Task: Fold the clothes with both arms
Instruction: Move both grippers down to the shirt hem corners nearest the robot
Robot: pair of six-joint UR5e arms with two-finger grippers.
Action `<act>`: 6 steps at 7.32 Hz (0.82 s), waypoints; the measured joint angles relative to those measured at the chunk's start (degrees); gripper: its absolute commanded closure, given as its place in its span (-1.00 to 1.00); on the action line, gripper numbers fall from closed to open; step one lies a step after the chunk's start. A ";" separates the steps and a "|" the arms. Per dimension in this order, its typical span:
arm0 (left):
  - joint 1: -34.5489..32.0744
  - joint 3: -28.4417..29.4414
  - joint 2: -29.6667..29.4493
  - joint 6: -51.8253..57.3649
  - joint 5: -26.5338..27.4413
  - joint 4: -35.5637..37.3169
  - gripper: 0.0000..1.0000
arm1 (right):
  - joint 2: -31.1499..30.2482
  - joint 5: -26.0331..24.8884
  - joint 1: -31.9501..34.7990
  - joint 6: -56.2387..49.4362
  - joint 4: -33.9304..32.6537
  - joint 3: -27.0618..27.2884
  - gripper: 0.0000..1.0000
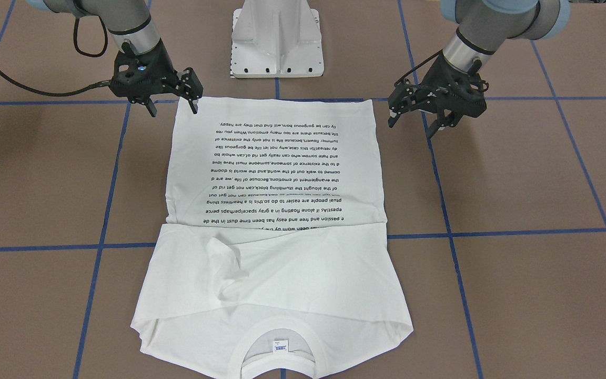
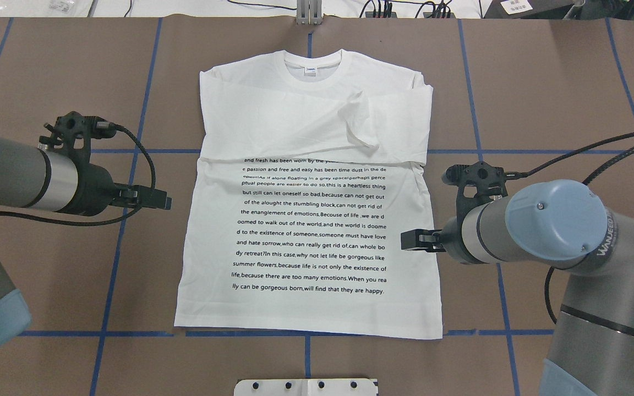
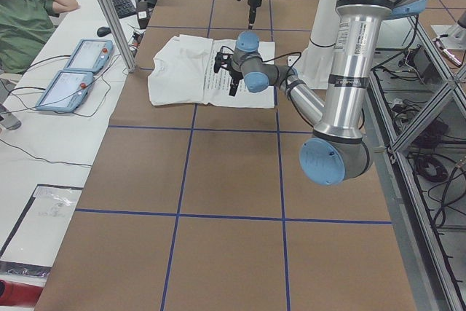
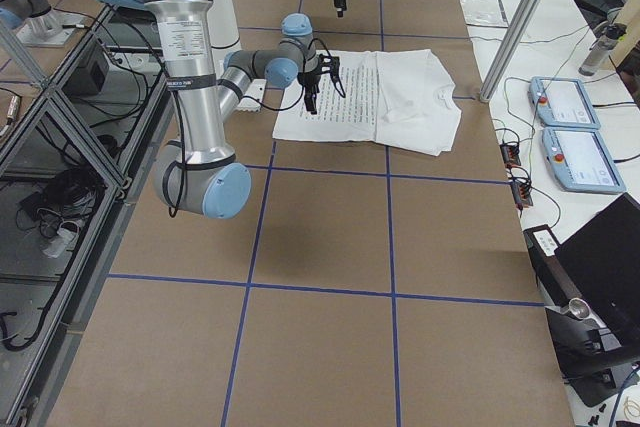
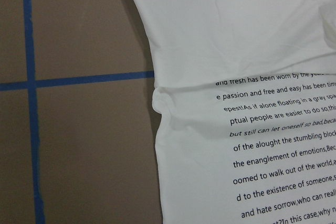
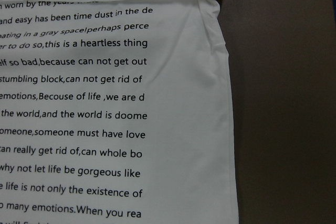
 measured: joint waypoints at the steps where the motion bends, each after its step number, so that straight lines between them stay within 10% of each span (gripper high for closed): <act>1: 2.93 -0.43 0.73 -2.45 2.22 -0.03 -1.00 | -0.07 -0.90 -1.32 1.10 -1.43 1.06 -1.00; 6: 15.64 -0.75 2.72 -13.63 11.67 0.44 -1.00 | -2.24 -6.22 -7.18 5.69 0.09 1.69 -1.00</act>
